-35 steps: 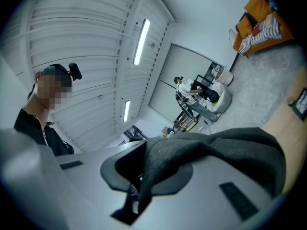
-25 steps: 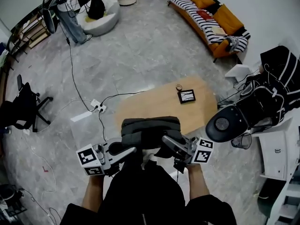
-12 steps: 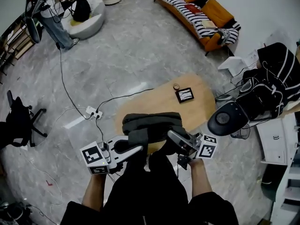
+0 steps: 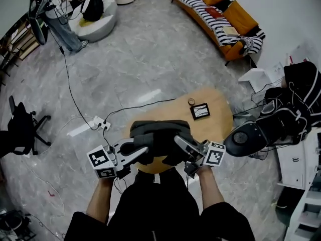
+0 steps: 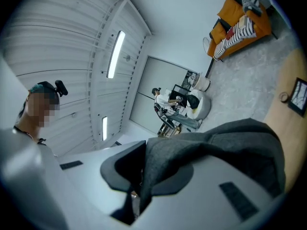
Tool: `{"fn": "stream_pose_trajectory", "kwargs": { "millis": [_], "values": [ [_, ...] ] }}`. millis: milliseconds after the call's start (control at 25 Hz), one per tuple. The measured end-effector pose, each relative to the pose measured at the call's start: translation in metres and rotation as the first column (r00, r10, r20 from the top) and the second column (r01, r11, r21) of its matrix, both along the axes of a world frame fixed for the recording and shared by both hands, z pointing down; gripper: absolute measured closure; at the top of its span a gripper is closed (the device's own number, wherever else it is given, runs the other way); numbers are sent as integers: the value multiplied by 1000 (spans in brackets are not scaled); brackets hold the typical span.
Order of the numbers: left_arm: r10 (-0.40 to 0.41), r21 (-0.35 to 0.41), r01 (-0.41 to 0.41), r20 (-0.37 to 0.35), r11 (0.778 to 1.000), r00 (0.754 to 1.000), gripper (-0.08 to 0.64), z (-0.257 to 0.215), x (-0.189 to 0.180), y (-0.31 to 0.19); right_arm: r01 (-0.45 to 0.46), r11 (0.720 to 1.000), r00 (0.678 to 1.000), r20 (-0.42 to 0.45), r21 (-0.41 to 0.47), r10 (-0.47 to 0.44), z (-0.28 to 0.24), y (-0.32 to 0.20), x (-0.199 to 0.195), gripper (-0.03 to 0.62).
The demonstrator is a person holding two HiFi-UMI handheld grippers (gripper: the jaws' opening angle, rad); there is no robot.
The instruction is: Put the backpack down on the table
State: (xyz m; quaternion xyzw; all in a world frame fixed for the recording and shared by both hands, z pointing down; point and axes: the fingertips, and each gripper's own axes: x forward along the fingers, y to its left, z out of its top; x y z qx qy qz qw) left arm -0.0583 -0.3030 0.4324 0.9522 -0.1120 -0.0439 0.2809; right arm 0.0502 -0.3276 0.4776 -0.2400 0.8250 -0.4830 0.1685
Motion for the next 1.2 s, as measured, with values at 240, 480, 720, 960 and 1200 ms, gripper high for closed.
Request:
{"fn": "stream_pose_trajectory", "kwargs": {
  "millis": [240, 480, 720, 960, 1200],
  "values": [
    [-46, -23, 47, 42, 999, 998, 511, 29, 5, -53, 14, 999, 1000, 18, -37, -14, 23, -59, 4, 552],
    [-126, -46, 129, 62, 991, 990, 511, 55, -1, -101, 96, 994, 995, -22, -57, -97, 43, -110, -4, 552],
    [-152, -64, 159, 100, 985, 983, 511, 75, -3, -140, 120, 989, 991, -44, -89, -124, 68, -148, -5, 551],
    [-182, -127, 189, 64, 974, 981, 511, 99, -9, -148, 155, 984, 988, -12, -90, -156, 87, -152, -10, 552],
    [-162, -150, 169, 56, 974, 985, 512, 110, -5, -137, 181, 974, 979, -64, -136, -191, 108, -136, -11, 551]
  ]
}}
